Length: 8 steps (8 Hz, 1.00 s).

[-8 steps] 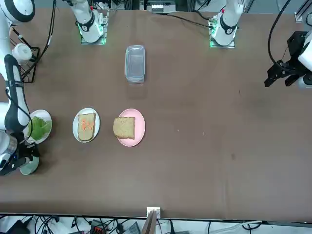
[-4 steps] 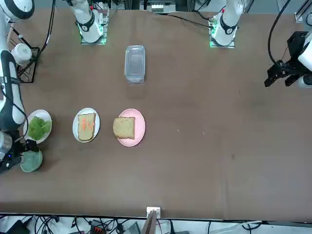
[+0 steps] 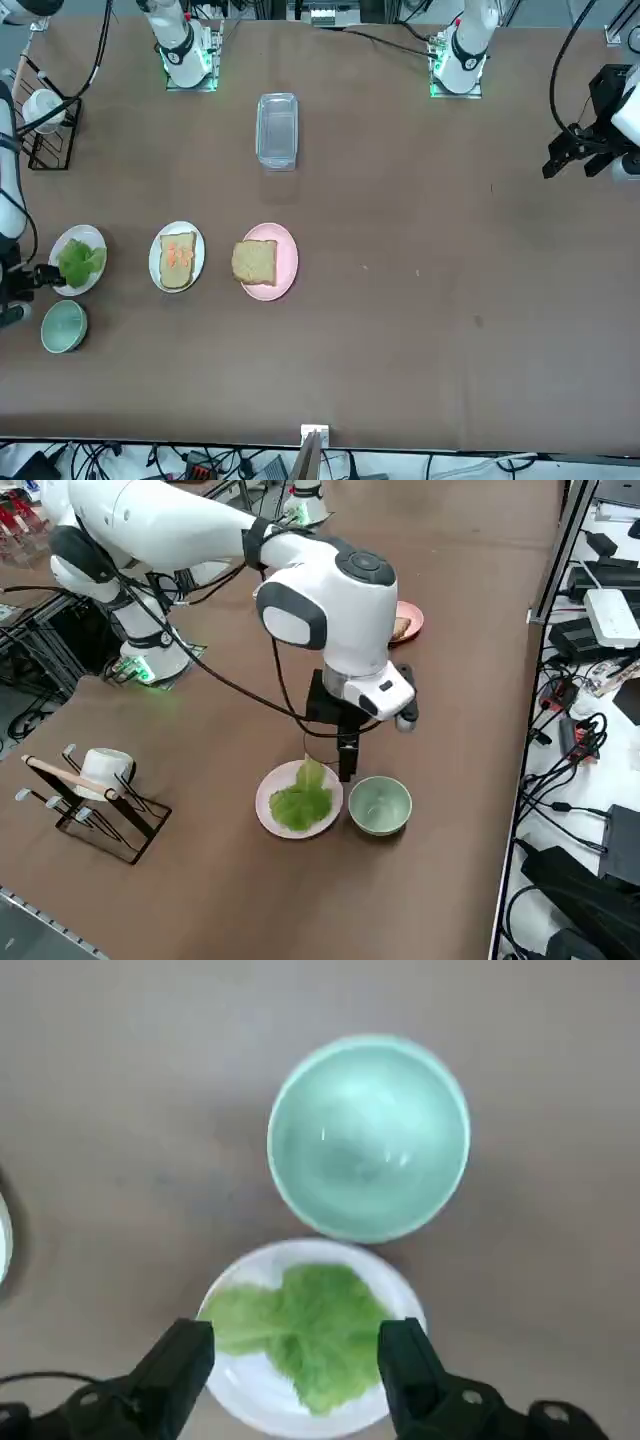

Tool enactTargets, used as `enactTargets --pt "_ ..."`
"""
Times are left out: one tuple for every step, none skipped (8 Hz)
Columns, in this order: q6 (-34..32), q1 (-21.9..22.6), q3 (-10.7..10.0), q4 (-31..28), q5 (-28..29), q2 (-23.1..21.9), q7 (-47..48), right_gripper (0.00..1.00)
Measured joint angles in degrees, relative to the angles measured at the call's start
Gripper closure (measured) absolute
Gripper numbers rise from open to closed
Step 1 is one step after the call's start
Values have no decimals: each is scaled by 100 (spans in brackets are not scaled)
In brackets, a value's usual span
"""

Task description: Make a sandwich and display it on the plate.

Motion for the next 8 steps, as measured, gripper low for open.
enactTargets --pt "13 -155 -8 -320 1 -121 85 0" --pt "114 -358 -14 -675 1 -235 129 0" --pt "277 -561 -19 -1030 1 -349 146 0" --pt "440 -724 -21 -1354 2 -446 211 0" --pt "645 -828 -22 -1634 2 -505 306 0" --pt "899 -889 -25 -1875 1 -537 387 0" --pt "1134 -924 -34 -2047 -3 -547 407 0" --pt "1302 -928 -53 -2156 -38 -551 413 1"
